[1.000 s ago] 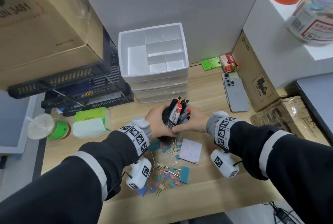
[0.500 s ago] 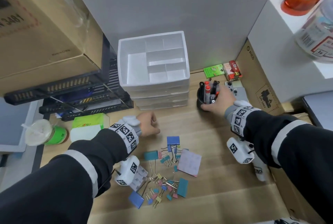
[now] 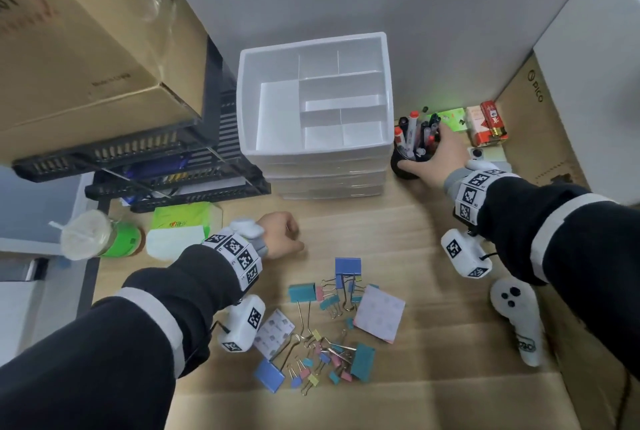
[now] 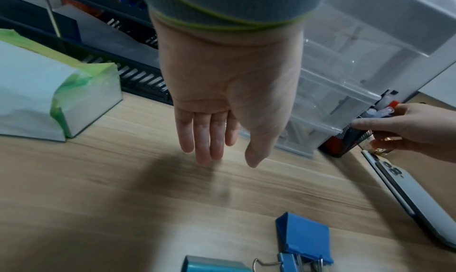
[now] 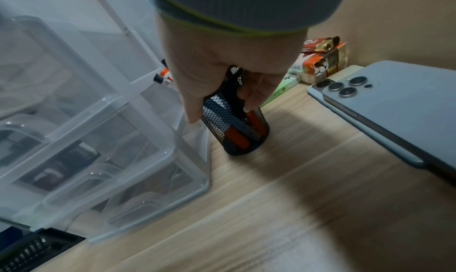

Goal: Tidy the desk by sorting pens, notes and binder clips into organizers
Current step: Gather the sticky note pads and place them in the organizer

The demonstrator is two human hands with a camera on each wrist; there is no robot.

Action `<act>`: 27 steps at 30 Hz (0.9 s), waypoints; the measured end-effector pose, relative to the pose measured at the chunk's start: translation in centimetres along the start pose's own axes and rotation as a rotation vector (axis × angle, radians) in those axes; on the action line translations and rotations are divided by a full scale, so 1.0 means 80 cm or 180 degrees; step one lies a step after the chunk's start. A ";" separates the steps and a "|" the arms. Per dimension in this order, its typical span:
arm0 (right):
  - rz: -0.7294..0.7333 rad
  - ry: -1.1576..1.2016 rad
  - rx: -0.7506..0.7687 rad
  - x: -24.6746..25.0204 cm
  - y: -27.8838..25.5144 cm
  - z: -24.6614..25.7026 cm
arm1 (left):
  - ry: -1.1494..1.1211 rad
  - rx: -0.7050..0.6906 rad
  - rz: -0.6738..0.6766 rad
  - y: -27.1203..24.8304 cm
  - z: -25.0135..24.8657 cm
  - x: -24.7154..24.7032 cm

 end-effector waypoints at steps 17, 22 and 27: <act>0.3001 -0.2600 0.0467 -0.136 -0.226 -0.031 | 0.0872 -0.0097 0.1075 -0.053 0.028 -0.058; 0.2677 -0.2852 0.0593 -0.150 -0.246 -0.034 | 0.0841 -0.0197 0.1662 -0.067 0.043 -0.092; 0.2295 -0.2372 0.0397 -0.141 -0.249 -0.043 | 0.1408 -0.0187 0.1202 -0.084 0.052 -0.108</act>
Point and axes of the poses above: each hand's wrist, its own y-axis towards the middle knuckle, its own x-axis out of the back of the hand, z = x × y, the point moved 6 cm from there along y, towards the middle knuckle, and after that the axes turned 2 degrees about -z, right-handed, at the moved point
